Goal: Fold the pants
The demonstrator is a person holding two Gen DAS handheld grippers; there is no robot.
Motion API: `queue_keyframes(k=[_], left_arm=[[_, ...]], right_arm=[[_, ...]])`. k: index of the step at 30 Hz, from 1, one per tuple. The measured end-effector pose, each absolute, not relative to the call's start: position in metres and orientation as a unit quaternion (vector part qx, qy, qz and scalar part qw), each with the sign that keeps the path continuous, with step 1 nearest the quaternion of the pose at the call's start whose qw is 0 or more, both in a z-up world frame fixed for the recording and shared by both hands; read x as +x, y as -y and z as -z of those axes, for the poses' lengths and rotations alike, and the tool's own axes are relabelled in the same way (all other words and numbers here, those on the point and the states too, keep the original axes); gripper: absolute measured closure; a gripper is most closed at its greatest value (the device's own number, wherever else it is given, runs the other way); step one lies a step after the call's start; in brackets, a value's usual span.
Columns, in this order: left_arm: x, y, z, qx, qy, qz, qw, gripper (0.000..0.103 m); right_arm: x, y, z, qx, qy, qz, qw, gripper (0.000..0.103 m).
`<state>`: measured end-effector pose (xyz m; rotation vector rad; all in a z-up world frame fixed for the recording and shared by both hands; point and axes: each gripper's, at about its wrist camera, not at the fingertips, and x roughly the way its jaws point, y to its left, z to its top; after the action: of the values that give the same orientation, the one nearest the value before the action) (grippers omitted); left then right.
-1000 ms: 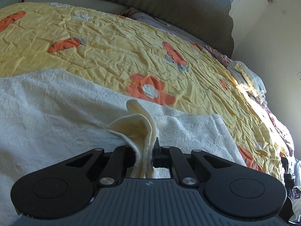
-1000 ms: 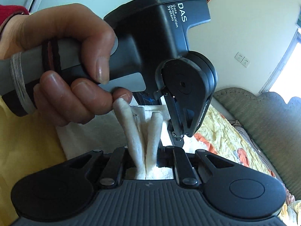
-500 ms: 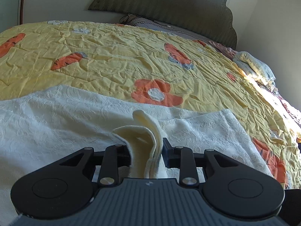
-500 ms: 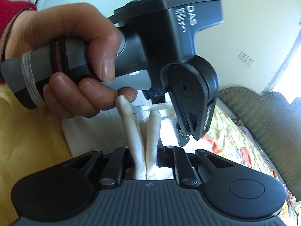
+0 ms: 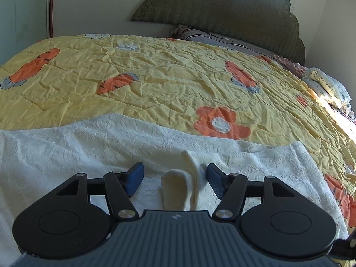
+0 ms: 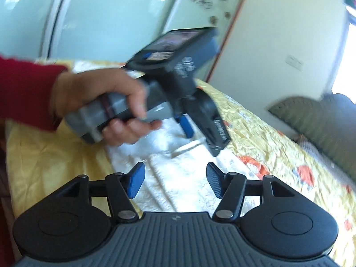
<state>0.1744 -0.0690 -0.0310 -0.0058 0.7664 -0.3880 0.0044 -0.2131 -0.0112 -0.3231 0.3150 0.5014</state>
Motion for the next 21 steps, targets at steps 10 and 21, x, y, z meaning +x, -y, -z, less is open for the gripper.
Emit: queue_keyframes(k=[10,21], left_arm=[[0.167,0.020,0.012,-0.043,-0.366,0.108,0.923,0.036],[0.141,0.001,-0.001,-0.169,-0.433,0.233,0.854,0.035]], right_arm=[[0.006,0.212,0.016,-0.166,-0.135,-0.199,0.956,0.044],[0.003,0.162,0.049,-0.375,-0.132,-0.125,0.909,0.046]])
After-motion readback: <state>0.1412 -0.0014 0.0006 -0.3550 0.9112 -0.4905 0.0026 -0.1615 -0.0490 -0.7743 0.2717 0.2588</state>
